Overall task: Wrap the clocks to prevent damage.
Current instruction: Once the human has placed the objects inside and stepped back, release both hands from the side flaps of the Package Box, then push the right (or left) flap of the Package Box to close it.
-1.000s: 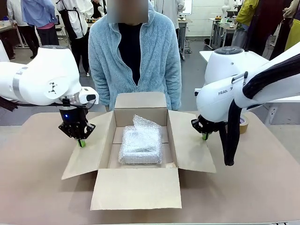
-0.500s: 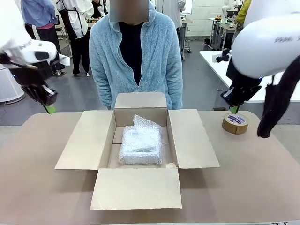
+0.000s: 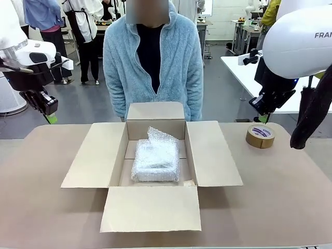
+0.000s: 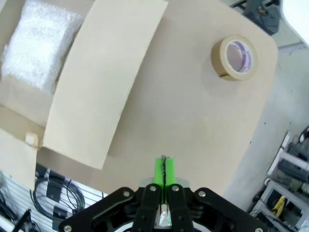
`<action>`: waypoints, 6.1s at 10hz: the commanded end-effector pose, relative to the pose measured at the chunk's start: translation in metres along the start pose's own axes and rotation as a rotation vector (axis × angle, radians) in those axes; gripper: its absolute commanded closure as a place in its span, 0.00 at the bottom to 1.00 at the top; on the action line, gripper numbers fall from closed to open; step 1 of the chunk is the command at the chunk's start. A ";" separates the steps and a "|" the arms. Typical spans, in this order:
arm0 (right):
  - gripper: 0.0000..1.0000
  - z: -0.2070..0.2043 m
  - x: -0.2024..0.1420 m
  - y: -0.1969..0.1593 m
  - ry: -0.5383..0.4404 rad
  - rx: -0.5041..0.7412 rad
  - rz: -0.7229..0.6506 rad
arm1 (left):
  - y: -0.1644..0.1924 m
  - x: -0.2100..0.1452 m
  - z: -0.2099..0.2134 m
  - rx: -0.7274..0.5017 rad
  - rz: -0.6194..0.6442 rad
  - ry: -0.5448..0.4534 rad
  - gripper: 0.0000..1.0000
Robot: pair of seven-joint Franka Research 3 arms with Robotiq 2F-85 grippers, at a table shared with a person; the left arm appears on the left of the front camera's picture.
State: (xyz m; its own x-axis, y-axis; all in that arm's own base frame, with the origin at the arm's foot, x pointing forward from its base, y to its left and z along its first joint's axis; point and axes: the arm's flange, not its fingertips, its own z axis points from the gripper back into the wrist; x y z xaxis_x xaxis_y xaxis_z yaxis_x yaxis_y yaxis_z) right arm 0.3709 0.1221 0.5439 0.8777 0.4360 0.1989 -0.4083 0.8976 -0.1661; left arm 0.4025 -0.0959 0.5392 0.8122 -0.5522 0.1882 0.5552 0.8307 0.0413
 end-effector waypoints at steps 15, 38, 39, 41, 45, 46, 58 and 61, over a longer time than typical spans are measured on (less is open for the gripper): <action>0.99 -0.058 -0.008 -0.081 -0.329 0.579 1.016 | 0.087 -0.036 -0.025 -0.373 -0.798 -0.275 1.00; 0.99 -0.219 -0.035 -0.197 -0.882 0.984 0.831 | 0.180 -0.065 -0.167 -0.659 -0.693 -0.769 1.00; 0.99 -0.220 -0.034 -0.196 -0.887 0.994 0.827 | 0.177 -0.067 -0.164 -0.665 -0.705 -0.773 1.00; 0.99 -0.219 -0.039 -0.194 -0.853 0.979 0.827 | 0.181 -0.061 -0.168 -0.663 -0.676 -0.735 1.00; 0.99 -0.219 -0.039 -0.194 -0.853 0.979 0.827 | 0.181 -0.061 -0.168 -0.663 -0.676 -0.735 1.00; 0.99 -0.219 -0.039 -0.194 -0.853 0.979 0.827 | 0.181 -0.061 -0.168 -0.663 -0.676 -0.735 1.00; 0.99 -0.219 -0.039 -0.194 -0.853 0.979 0.827 | 0.181 -0.061 -0.168 -0.663 -0.676 -0.735 1.00; 0.99 -0.219 -0.039 -0.194 -0.853 0.979 0.827 | 0.181 -0.061 -0.168 -0.663 -0.676 -0.735 1.00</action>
State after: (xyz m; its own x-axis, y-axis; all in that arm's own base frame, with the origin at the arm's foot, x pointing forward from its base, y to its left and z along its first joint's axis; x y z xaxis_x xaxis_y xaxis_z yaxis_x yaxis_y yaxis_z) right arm 0.4719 -0.0835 0.3562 0.0700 0.4146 0.9073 -0.9914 -0.0720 0.1094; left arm 0.4818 0.0762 0.3697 0.1339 -0.5061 0.8520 0.9909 0.0586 -0.1210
